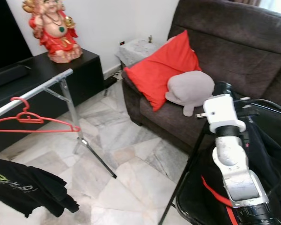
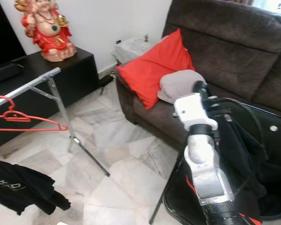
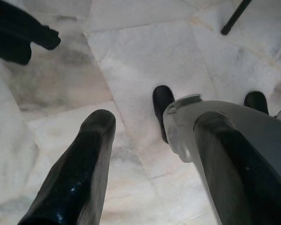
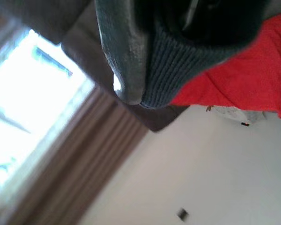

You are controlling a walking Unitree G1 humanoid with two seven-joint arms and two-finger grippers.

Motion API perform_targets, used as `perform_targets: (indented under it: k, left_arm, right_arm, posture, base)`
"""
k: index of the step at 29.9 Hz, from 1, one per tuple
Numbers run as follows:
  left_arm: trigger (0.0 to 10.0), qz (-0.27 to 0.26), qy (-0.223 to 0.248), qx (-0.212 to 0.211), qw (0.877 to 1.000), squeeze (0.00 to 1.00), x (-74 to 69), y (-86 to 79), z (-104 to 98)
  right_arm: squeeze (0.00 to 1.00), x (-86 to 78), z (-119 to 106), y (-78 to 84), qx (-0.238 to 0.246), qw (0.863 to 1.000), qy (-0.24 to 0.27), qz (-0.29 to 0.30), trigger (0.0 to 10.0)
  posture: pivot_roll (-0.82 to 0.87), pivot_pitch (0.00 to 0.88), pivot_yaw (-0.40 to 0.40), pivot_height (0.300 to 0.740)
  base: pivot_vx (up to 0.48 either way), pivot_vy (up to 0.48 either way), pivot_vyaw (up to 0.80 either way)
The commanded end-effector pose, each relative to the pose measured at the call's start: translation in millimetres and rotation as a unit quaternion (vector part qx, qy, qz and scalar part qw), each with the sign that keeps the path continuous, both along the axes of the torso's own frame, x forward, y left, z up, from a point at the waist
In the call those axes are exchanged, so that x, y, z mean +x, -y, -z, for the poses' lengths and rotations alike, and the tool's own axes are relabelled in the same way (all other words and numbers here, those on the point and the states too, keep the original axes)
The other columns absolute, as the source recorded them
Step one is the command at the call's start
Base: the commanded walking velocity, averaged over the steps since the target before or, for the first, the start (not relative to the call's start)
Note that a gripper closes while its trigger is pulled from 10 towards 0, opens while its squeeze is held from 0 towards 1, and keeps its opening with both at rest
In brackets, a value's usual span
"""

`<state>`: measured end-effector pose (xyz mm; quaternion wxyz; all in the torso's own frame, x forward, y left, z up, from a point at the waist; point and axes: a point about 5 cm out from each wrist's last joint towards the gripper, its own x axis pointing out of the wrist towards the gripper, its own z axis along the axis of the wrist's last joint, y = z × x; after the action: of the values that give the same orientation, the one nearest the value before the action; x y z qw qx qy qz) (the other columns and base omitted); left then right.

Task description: Hang hanger

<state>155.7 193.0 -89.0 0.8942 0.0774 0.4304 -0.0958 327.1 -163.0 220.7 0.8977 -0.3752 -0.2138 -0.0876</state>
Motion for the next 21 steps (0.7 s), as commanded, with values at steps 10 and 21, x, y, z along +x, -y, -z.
perform_targets:
  k: [10, 21]
  left_arm:
    - [10.0, 0.000, -0.009, 0.003, 1.000, 0.00, -4.4, 0.0, 2.1]
    - [10.0, 0.001, -0.010, 0.002, 1.000, 0.00, -3.9, -0.1, 2.0]
  right_arm:
    - [0.00, -48.3, 9.0, -109.8, -0.073, 0.873, -0.151, -0.459, 10.0]
    - [0.00, -41.0, 15.7, -86.3, 0.163, 0.846, -0.186, -0.473, 10.0]
  posture:
    - [-0.03, 0.058, 0.012, 0.740]
    - [-0.03, 0.062, 0.011, 0.740]
  base:
    - [0.000, 0.000, 0.80]
    - [0.000, 0.000, 0.20]
